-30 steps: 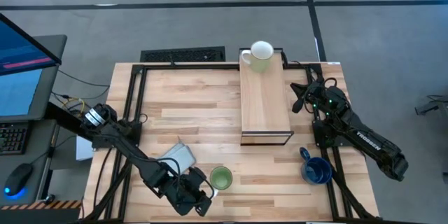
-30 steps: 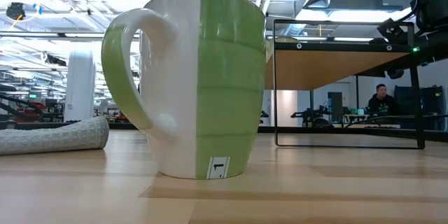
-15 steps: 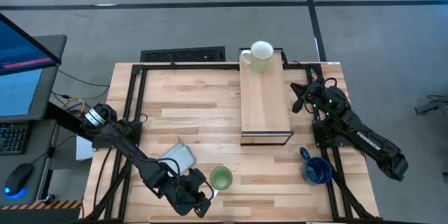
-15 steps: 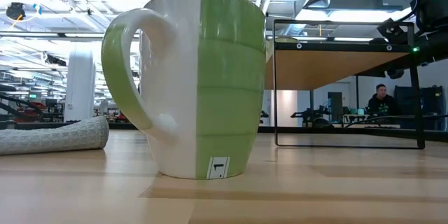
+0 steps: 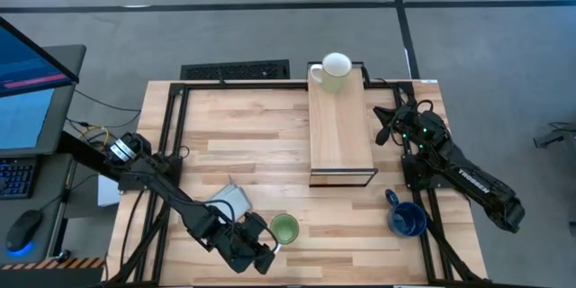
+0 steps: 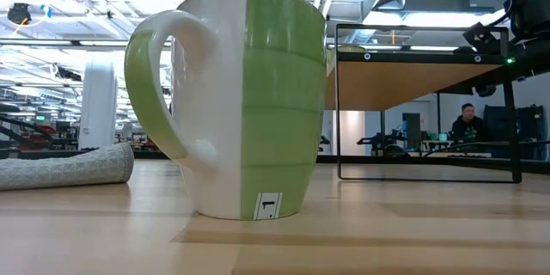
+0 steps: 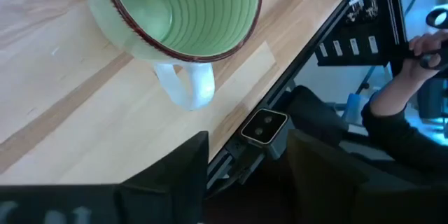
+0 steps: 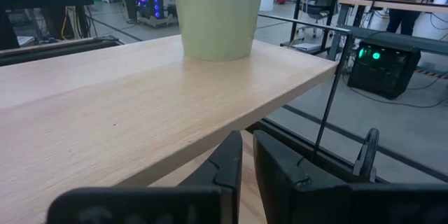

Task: Stack small to large cups/mugs on shelf
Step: Put the green mug on the shelf

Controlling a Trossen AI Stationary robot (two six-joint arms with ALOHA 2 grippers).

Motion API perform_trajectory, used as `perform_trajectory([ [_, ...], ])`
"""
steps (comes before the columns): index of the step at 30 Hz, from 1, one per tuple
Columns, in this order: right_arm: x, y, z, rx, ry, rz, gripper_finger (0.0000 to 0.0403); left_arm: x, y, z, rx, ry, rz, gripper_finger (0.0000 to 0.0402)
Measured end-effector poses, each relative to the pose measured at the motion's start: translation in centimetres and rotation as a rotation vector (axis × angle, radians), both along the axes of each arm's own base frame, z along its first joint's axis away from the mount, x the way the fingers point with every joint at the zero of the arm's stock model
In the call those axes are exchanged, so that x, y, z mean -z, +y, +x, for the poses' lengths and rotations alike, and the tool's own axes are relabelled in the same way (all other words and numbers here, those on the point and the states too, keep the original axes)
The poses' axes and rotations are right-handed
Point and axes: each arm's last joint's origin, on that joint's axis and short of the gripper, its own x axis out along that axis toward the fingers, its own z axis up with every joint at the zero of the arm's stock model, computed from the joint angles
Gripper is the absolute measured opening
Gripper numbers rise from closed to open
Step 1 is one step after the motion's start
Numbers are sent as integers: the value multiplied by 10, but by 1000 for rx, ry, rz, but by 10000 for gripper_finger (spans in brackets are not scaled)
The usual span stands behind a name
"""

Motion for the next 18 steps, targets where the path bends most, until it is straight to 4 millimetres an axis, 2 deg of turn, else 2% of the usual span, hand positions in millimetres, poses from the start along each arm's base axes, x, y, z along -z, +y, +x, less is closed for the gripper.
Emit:
perform_trajectory([
  [4, 0, 0, 0, 0, 0, 0, 60, 2, 0, 2, -70, 6, -35, 209],
  [9, 0, 0, 0, 0, 0, 0, 60, 18, -3, 8, -80, 69, -70, 226],
  [18, 0, 0, 0, 0, 1, 0, 60, 21, 3, 10, -115, 39, 17, 234],
])
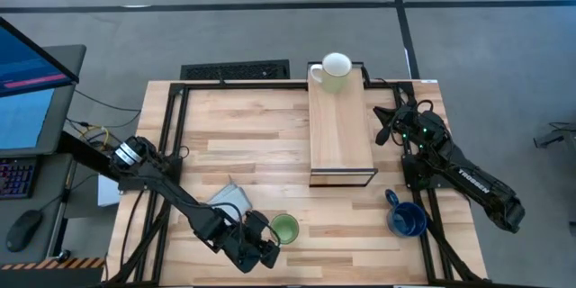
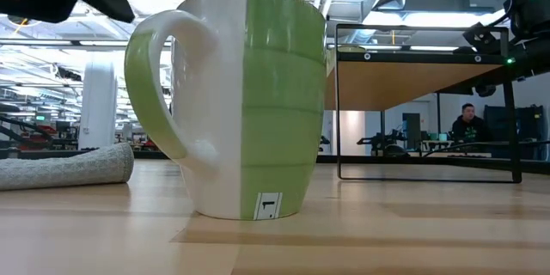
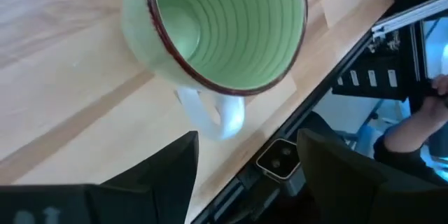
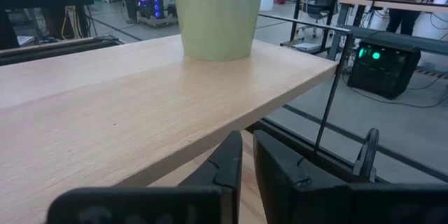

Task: Stack small to large cups/mugs on shelf
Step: Put the green mug on the shelf

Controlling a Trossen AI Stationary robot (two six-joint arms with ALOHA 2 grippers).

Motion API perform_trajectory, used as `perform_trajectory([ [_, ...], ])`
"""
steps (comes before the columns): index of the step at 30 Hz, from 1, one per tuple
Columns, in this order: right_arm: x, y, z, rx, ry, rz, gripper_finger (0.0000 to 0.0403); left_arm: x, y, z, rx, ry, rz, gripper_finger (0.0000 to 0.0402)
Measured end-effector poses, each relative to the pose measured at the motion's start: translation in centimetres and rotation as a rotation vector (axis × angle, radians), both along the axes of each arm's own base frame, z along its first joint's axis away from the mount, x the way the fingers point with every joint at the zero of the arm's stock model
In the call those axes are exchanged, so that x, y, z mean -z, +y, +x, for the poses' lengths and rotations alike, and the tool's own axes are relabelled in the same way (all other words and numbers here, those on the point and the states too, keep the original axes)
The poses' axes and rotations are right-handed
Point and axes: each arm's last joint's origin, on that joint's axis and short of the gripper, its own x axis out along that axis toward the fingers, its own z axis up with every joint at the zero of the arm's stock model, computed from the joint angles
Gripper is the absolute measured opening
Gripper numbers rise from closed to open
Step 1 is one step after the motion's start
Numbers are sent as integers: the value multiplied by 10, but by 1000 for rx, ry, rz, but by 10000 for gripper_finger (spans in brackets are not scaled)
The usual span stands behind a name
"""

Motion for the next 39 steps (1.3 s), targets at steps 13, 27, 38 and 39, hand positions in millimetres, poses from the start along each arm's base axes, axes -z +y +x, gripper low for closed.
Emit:
perform_trajectory([
  [13, 1, 0, 0, 0, 5, 4, 60, 28, 10, 18, 47, 94, -4, 234],
  [27, 1, 0, 0, -1, 5, 4, 60, 35, 24, 13, 26, 236, 31, 233],
  [38, 1, 0, 0, 0, 5, 4, 60, 34, 33, 20, 114, 206, 114, 233],
  [39, 1, 0, 0, 0, 5, 4, 60, 34, 33, 20, 126, 206, 118, 233],
])
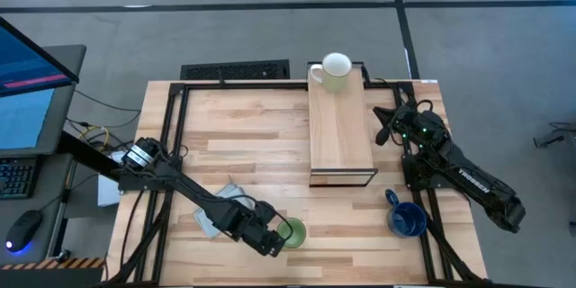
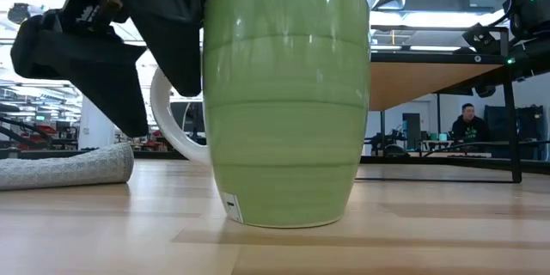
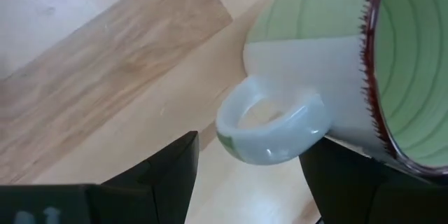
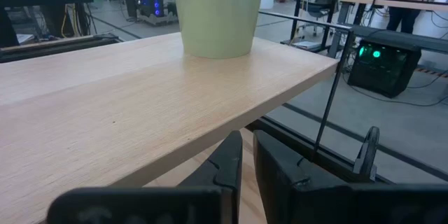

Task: Stack small to large cups/mugs on shelf
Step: Put the green mug on the shelf

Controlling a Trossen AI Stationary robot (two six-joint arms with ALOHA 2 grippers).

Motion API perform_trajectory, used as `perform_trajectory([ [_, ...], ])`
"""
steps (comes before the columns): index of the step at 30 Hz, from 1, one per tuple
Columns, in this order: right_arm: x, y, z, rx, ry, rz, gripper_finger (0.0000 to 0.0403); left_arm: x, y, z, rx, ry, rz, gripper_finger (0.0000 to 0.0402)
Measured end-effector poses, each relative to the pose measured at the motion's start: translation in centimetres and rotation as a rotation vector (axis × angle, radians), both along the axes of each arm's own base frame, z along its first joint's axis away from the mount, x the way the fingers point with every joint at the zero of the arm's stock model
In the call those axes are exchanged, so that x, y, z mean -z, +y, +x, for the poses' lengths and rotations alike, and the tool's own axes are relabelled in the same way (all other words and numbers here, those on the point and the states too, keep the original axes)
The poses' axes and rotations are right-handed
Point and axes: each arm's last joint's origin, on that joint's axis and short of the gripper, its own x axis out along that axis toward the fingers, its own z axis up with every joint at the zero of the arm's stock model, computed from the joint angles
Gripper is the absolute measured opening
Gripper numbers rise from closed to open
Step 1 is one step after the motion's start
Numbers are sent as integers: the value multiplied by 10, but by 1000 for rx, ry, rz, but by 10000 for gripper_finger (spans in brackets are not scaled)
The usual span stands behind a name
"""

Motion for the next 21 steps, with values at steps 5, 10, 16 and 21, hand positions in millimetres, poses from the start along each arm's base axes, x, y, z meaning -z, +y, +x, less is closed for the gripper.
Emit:
perform_trajectory([
  [5, 0, 0, 0, 0, 0, 1, 60, 0, 0, 0, 33, 7, -4, 233],
  [10, 0, 0, 0, 0, -1, 1, 60, -10, -1, 1, 89, 12, 30, 233],
  [16, 0, 0, 0, 0, -1, 1, 60, -40, 0, 0, 172, 67, 153, 233],
  [21, 0, 0, 0, 0, -1, 1, 60, -53, 2, -1, 367, 85, 284, 233],
])
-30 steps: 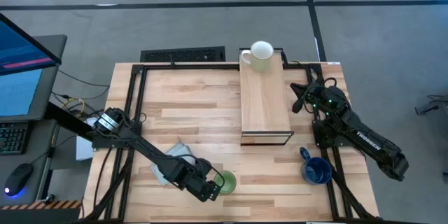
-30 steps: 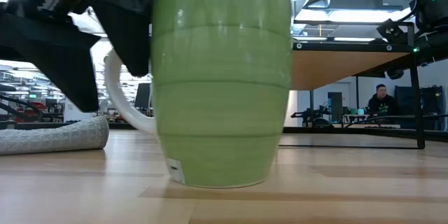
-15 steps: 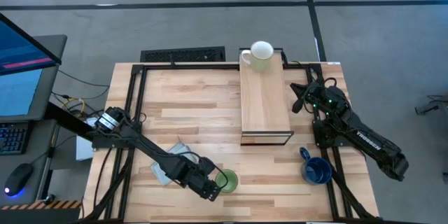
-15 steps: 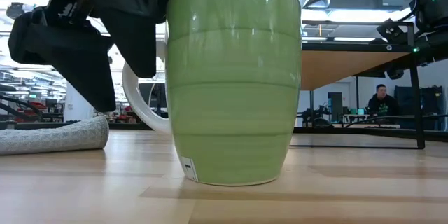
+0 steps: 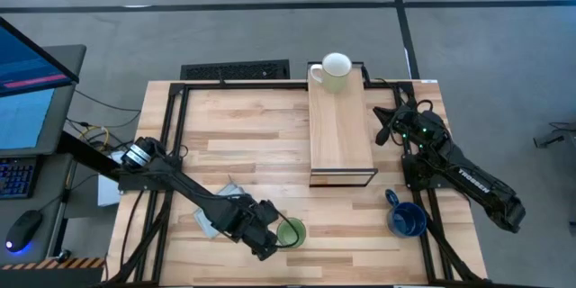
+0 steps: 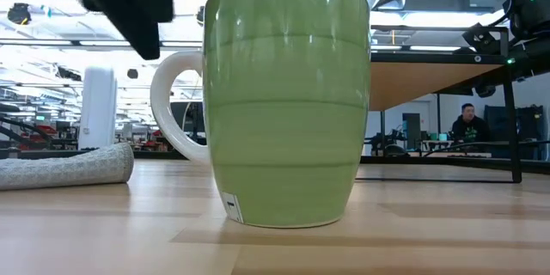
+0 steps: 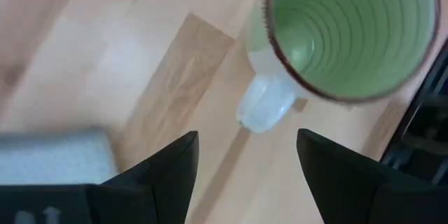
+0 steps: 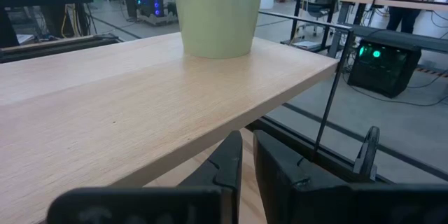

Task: Stack small to large cups/mugs on shelf
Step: Put the green mug on the shelf

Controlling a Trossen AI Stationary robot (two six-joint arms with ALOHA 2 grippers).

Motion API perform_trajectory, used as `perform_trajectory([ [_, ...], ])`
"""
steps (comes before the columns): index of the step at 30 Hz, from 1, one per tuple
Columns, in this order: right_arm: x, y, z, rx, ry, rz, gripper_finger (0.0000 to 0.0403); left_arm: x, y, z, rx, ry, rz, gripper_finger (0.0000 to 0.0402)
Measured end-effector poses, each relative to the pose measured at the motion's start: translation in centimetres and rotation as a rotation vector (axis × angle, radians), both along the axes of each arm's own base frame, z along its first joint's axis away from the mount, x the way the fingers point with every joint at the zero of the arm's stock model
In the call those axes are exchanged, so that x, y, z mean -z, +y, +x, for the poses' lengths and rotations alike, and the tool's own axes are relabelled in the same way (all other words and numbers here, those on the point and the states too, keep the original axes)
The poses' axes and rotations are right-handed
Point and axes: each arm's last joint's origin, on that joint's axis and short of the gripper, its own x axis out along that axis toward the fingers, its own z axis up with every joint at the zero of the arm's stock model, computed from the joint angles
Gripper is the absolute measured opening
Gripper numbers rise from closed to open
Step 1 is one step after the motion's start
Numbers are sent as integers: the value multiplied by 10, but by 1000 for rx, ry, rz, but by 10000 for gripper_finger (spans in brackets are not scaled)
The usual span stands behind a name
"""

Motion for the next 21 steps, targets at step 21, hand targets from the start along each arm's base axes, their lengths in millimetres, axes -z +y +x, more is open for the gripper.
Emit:
perform_trajectory([
  [21, 0, 0, 0, 2, -7, 8, 60, 2, 1, 2, 366, 2, 156, 233],
])
